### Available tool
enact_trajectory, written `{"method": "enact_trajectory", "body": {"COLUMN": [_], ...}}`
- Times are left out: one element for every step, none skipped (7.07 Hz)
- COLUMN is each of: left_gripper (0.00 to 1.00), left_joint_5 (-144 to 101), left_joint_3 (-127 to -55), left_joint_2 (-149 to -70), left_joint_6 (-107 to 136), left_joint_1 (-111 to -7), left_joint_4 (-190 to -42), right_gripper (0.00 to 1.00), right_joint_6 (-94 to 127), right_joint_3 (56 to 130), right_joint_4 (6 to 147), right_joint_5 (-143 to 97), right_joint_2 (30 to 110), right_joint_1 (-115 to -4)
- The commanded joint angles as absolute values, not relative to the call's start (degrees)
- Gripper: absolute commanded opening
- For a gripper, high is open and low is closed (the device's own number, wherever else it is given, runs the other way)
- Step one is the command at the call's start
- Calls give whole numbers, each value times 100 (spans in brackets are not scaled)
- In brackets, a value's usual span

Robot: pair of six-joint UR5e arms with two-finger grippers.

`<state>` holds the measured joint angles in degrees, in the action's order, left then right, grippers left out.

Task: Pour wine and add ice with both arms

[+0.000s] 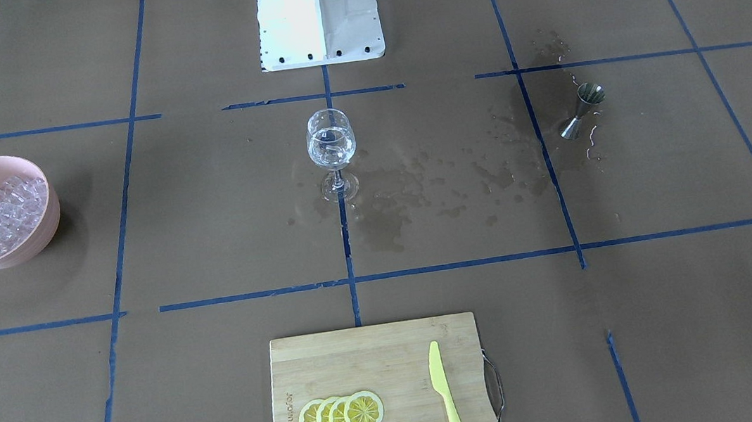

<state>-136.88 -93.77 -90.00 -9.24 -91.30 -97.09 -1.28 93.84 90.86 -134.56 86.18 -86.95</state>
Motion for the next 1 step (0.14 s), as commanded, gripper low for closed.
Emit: {"method": "enact_trajectory", "body": {"left_gripper": [100], "left_joint_5": [-13579], "left_joint_3": [-9290], "left_joint_2": [-8974], "left_joint_6": [-914], "left_joint_1": [-9114], "left_joint_4": [-9686], "right_gripper": [100], "right_joint_6": [-105], "right_joint_3": [9396], "right_joint_4": [9079], "right_joint_5": [-13473], "right_joint_2": [8710], "right_joint_1": [-8692]}}
